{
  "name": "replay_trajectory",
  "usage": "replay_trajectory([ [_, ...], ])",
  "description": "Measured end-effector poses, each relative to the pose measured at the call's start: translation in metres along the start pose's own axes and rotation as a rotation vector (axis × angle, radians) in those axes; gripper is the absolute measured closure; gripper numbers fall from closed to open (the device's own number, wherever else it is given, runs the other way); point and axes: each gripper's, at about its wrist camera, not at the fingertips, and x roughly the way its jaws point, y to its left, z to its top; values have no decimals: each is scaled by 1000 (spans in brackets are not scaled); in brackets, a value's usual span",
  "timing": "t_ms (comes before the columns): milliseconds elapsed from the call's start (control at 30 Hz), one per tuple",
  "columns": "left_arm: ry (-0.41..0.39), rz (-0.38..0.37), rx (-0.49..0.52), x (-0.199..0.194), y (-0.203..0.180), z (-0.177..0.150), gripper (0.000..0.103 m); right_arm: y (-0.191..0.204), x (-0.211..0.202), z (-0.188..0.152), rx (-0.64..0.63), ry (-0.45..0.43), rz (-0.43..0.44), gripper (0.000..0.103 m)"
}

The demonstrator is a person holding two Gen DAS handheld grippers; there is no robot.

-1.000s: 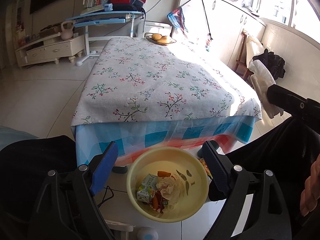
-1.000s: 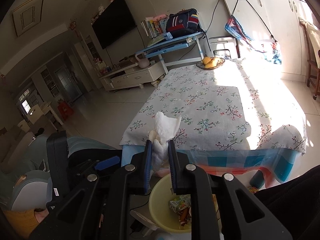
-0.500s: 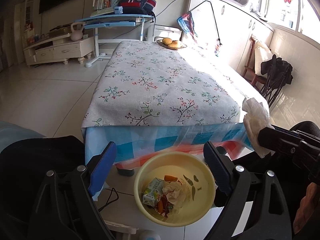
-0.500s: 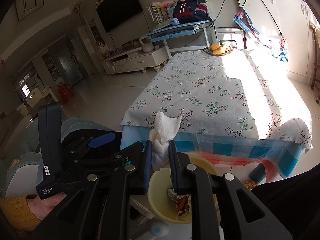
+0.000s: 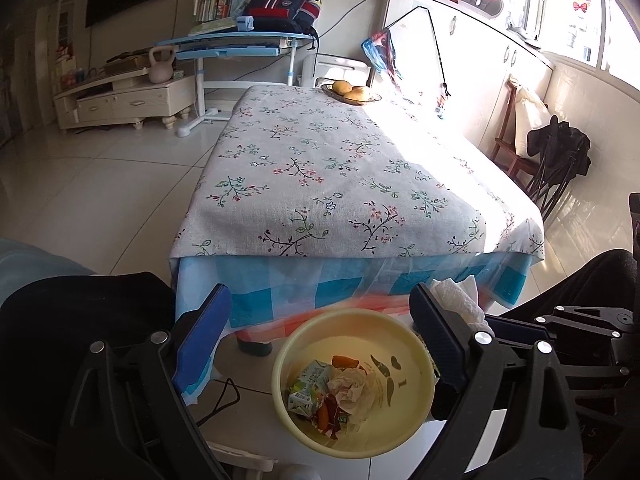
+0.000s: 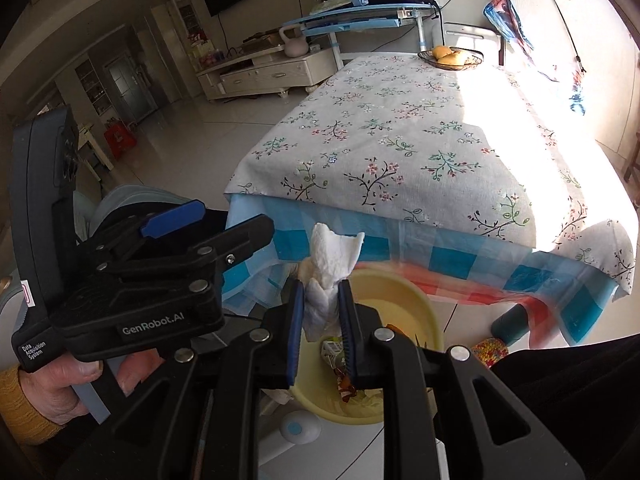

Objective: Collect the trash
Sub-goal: 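Lower the small tissue into the yellow basin and open the right tool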

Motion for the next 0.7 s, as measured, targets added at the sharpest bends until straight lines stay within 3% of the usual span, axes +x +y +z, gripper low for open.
replay_trajectory([
  [700, -15, 19, 17, 0, -4, 0, 14, 5, 39, -1, -25, 100, -49, 81],
])
